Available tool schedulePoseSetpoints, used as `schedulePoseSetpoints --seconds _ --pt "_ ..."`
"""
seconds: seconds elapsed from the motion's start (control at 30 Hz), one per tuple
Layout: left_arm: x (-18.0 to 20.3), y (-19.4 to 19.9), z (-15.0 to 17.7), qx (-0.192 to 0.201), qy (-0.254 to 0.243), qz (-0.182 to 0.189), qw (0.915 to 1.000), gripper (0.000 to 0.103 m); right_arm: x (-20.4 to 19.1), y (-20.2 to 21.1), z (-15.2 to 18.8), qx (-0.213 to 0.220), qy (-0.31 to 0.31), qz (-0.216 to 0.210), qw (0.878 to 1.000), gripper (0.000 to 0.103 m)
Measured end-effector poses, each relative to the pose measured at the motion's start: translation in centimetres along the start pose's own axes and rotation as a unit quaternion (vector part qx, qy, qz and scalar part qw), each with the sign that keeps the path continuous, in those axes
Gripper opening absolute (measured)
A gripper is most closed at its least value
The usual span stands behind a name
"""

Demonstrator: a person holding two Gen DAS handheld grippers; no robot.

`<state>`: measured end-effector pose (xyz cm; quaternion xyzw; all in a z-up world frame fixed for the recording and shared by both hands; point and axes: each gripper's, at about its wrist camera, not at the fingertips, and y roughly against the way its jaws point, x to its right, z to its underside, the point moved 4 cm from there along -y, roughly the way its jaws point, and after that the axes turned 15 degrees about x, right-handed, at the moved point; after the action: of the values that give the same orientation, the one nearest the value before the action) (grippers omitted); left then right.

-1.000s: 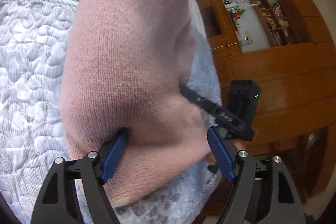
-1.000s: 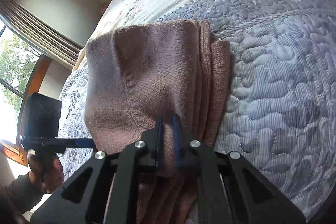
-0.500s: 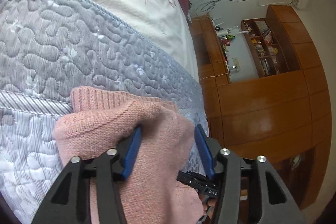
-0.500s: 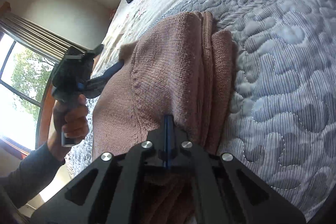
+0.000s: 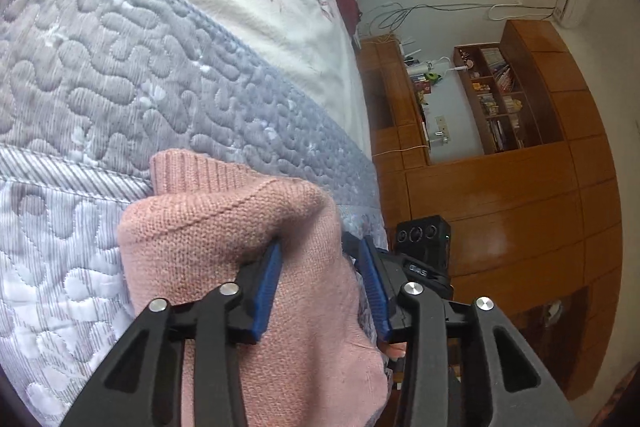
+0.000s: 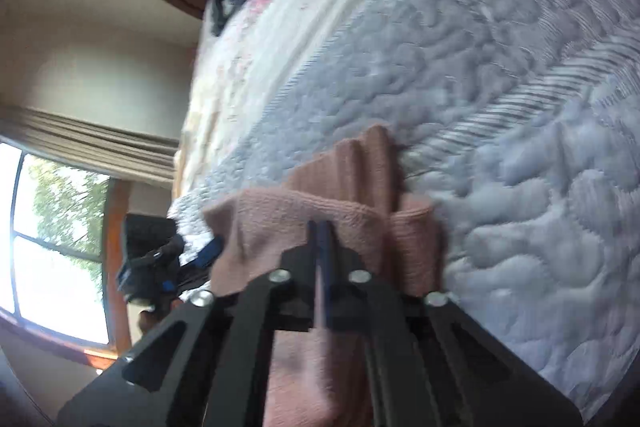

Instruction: Fold small clothes

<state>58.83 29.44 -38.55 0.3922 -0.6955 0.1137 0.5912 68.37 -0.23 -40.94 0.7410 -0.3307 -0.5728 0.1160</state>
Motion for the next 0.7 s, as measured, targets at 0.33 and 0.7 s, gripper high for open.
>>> schedulePoseSetpoints --seconds 0.33,0.7 --pt "4.0 5.3 5.2 -0.042 -0.070 0.046 0.9956 0.044 -5.7 5.0 6.0 -0.041 0.089 -0.096 0.991 0.008" --pt "3.4 6.7 7.9 -0.040 -0.064 0.036 0.9965 0.042 -4.5 8.0 8.6 -0.056 0.108 -0.048 0.991 0.004"
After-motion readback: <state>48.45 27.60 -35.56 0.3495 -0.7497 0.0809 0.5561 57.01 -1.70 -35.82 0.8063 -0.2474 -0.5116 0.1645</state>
